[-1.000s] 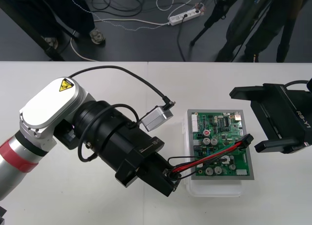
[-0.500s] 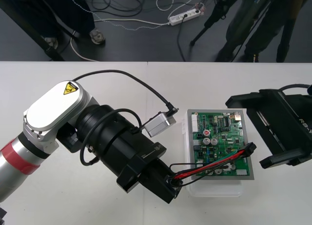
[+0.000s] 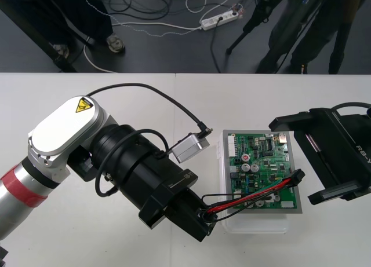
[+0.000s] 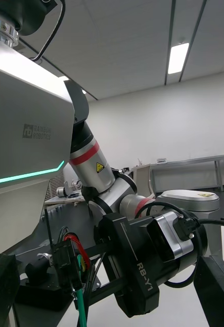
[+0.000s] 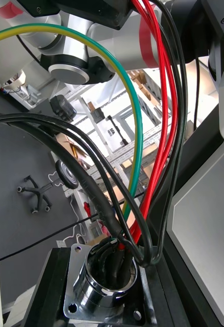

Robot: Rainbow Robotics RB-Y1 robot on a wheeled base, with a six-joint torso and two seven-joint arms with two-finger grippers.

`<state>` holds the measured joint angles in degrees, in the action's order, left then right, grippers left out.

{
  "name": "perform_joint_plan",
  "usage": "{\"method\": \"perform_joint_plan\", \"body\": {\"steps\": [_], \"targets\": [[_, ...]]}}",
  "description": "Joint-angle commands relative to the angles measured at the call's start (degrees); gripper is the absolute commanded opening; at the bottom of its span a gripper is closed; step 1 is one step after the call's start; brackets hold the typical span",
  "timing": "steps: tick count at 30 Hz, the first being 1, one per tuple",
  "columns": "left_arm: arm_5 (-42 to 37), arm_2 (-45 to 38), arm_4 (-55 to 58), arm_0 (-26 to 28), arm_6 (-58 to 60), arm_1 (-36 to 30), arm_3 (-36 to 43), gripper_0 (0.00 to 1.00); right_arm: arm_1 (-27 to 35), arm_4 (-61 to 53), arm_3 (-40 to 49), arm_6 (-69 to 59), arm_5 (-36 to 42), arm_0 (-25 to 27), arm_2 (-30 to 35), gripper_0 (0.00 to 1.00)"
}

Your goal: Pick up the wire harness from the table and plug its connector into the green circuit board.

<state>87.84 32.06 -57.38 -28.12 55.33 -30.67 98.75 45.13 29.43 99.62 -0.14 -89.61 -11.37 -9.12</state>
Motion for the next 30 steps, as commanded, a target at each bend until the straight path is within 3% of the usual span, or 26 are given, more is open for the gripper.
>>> {"method": "perform_joint_plan", "body": {"steps": [1,14,30], "targets": [[2.2,0.9,1.1,-2.1,3.2,1.2,0.7,0.0,3.0,-1.1,2.1,4.6,-0.4,1.1,-1.2,1.0],[2.2,0.9,1.1,-2.1,3.1,1.3,0.7,0.0,5.6,-1.1,4.7,6.9,-0.4,3.2,-4.6,1.0],[2.2,0.9,1.3,-2.0,3.1,1.7,0.7,0.0,5.1,-6.3,3.2,8.5,-0.4,1.9,-6.3,1.0]]}}
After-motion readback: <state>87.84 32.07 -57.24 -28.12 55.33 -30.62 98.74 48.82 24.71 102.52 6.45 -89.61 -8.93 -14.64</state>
